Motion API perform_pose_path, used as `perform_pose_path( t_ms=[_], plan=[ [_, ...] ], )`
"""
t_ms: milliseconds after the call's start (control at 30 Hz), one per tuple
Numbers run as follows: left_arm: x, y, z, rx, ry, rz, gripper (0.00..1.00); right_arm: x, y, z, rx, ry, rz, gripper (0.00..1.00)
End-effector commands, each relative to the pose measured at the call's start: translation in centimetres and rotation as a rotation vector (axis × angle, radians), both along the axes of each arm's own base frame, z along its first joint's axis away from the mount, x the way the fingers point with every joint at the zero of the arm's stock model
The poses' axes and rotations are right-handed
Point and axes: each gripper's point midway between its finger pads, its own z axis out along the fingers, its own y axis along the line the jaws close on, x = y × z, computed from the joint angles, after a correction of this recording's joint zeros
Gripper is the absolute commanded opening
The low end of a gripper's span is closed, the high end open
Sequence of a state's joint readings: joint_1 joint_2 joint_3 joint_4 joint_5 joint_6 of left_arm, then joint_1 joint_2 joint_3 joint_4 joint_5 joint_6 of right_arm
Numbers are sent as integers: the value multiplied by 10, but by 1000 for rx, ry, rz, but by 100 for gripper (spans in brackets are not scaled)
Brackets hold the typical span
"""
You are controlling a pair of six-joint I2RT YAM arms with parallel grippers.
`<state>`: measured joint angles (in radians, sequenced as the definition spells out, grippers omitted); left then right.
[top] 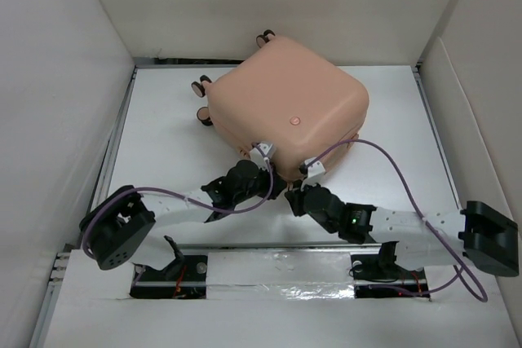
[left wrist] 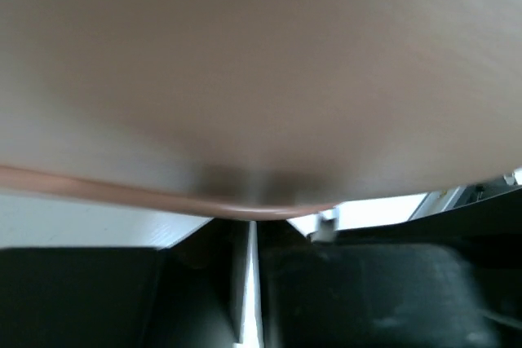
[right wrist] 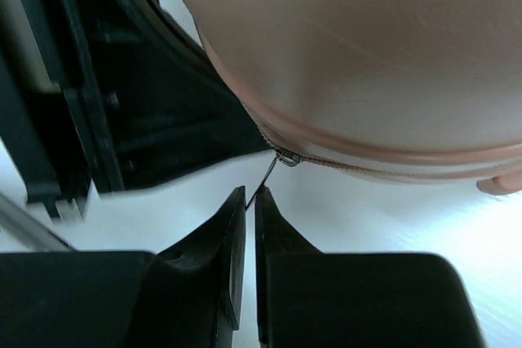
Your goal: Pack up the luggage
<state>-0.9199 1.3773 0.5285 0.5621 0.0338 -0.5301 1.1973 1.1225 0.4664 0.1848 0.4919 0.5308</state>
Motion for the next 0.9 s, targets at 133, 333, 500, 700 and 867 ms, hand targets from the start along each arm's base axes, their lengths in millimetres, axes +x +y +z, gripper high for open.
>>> perform_pose_path(
  t_ms=[133, 333, 500, 700, 867],
  plan=[
    [41, 47, 71, -154, -139, 272, 55, -32, 47, 27, 192, 72, 64, 0],
    [76, 155, 136, -314, -198, 625, 73, -29, 28, 36, 272, 53, 3, 0],
    [133, 209, 197, -491, -193, 772, 79, -35, 24, 34, 261, 68, 31, 0],
    [211, 242, 179, -387, -90, 879, 79, -47, 23, 35, 271, 71, 96, 0],
    [248, 238, 161, -335, -42, 879, 78, -50, 22, 34, 280, 69, 115, 0]
  ],
)
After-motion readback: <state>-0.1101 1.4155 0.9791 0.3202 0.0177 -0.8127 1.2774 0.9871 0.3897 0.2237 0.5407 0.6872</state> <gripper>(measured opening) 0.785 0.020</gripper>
